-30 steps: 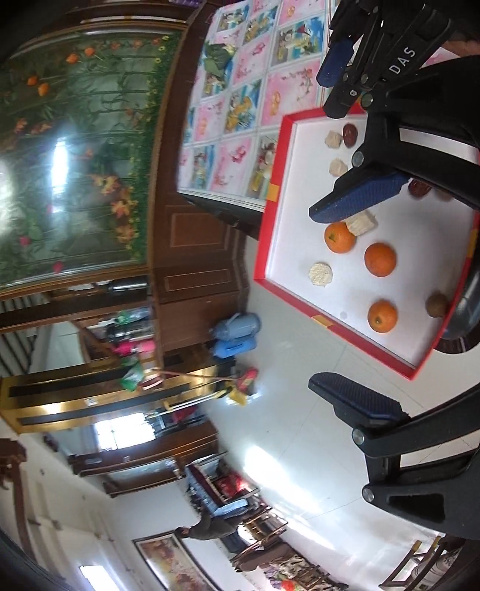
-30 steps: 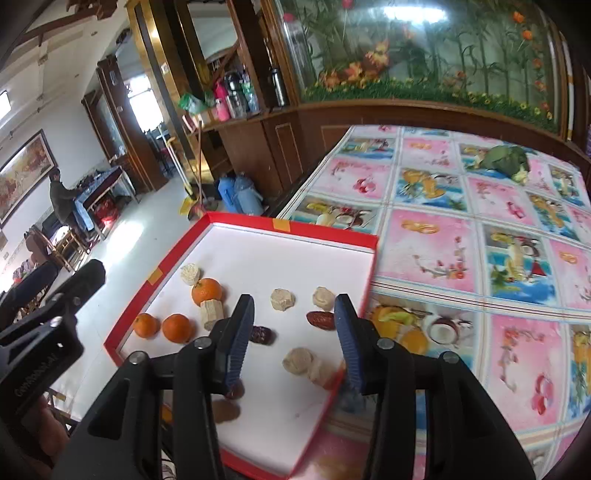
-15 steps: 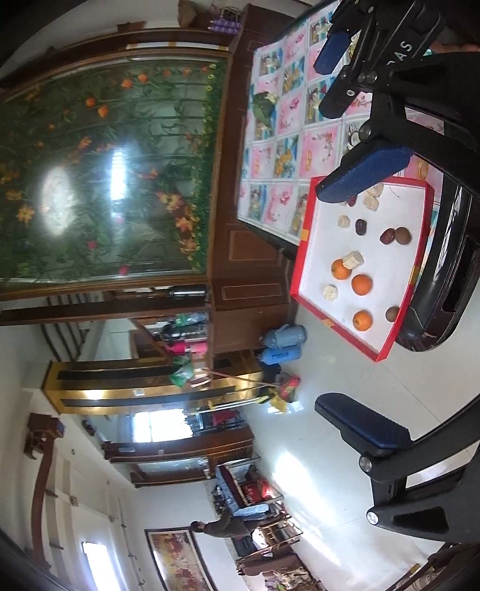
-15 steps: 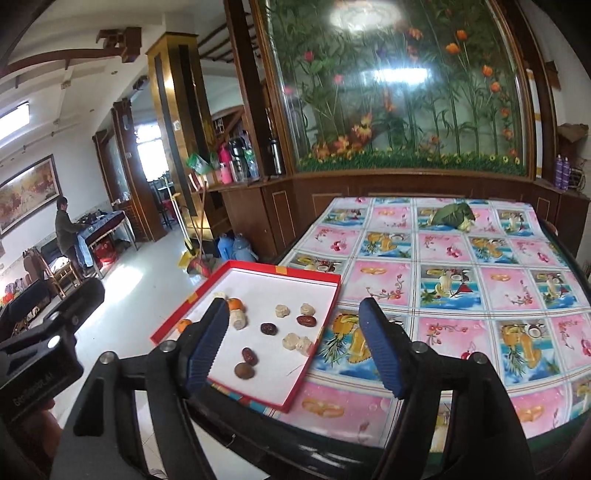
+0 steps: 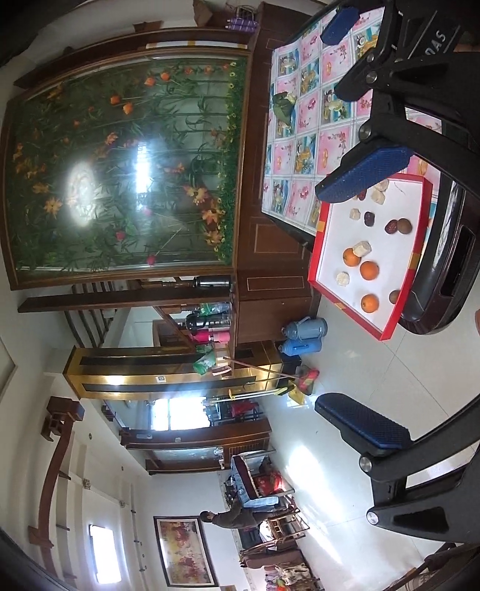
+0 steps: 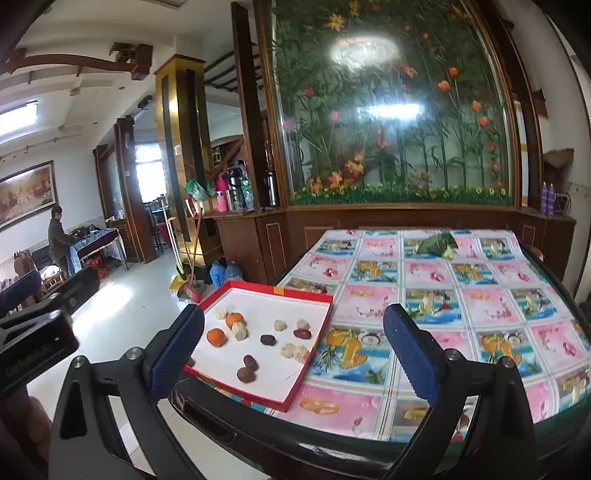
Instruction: Organize fruits
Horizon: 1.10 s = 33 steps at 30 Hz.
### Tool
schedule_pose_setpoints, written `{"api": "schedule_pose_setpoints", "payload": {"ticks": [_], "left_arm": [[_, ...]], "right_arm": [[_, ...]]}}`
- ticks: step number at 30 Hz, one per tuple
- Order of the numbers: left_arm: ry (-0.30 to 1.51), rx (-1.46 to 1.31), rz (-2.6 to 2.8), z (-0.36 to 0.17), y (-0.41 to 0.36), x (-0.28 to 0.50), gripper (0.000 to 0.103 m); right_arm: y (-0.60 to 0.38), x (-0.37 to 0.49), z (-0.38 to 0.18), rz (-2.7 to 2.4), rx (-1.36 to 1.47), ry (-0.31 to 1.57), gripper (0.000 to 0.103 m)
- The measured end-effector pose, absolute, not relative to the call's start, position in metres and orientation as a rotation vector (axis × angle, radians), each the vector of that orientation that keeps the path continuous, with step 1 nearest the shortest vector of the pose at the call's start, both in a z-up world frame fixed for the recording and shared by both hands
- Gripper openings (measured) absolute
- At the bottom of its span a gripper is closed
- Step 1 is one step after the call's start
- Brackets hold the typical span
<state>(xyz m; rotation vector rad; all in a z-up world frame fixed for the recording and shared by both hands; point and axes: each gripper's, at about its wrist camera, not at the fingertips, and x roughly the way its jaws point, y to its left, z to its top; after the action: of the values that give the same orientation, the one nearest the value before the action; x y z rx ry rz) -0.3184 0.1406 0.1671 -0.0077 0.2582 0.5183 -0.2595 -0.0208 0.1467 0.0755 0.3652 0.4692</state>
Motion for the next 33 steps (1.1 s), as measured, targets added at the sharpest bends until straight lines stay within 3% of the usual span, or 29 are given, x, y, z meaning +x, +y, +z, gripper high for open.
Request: {"api": "schedule_pose_setpoints", "payload": {"ticks": [33], "left_arm": [[0.326, -0.038, 0.478, 0.152, 0.144, -0.327, 0.103]], "right_arm": [[-0.019, -0.257, 0.129, 0.464, 0.075, 0.434, 0.098]]}}
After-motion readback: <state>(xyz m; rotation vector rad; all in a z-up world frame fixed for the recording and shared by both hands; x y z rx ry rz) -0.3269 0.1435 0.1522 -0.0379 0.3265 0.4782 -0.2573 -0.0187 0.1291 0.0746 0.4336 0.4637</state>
